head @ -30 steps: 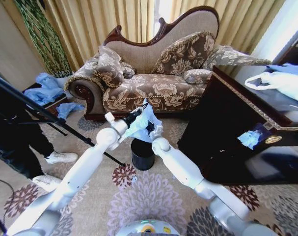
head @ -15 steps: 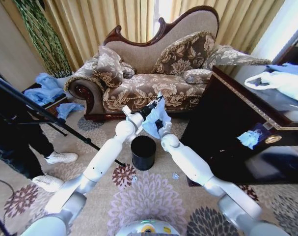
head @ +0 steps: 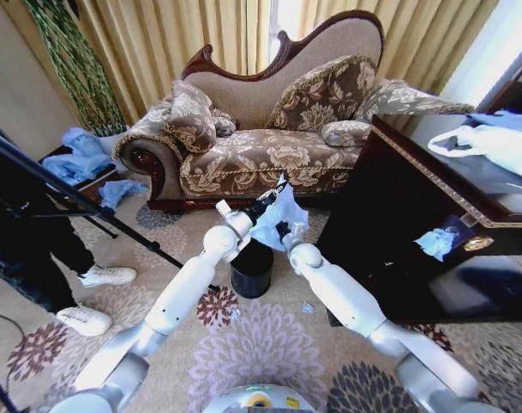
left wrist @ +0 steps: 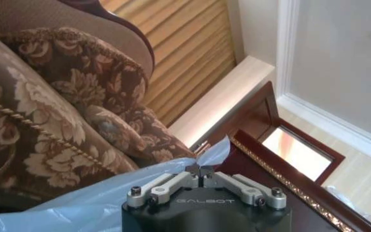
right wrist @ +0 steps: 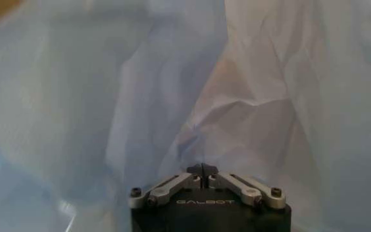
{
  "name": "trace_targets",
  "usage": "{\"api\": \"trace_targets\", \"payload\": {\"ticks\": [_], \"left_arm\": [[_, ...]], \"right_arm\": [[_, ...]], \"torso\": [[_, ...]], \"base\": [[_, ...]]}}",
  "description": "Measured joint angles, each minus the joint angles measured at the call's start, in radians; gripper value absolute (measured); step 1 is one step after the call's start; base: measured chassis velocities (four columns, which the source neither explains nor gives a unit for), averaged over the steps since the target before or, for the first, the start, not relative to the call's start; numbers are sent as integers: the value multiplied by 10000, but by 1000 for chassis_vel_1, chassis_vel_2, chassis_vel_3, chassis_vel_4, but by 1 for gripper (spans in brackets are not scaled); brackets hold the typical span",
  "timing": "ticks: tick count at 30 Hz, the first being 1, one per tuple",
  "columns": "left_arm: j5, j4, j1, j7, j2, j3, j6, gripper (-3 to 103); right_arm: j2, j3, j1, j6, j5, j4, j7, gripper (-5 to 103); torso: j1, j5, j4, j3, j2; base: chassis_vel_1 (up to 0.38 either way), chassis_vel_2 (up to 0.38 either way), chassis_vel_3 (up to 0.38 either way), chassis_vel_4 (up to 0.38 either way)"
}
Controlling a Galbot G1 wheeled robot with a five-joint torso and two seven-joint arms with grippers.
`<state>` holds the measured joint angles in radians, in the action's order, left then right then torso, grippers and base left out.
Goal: Place a garbage bag over the trash bin.
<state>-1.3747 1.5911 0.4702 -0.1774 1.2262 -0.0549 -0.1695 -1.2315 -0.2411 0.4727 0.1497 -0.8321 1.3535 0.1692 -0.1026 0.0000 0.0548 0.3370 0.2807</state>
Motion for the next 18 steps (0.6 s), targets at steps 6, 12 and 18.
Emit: {"api": "trace_targets", "payload": {"ticks": [6,12,18], "left_arm": [[-33,-273,-444,-229,44,-144,0,0],[-51,-289,-496,-274,85,-139,1,0],[-58,-21,-325,-330,-4,-69,2,0]], "right_arm": [[152,-129,99,337,705,-116,-209,0],[290,-293,219,666,1024,-71,-256,0],[242,-381,426,870,1033,46,-258,0]], "torso": [[0,1,2,0,0],[0,1,3,0,0],[0,1,2,0,0]], "base": [[0,0,0,0],[0,0,0,0],[0,0,0,0]]}}
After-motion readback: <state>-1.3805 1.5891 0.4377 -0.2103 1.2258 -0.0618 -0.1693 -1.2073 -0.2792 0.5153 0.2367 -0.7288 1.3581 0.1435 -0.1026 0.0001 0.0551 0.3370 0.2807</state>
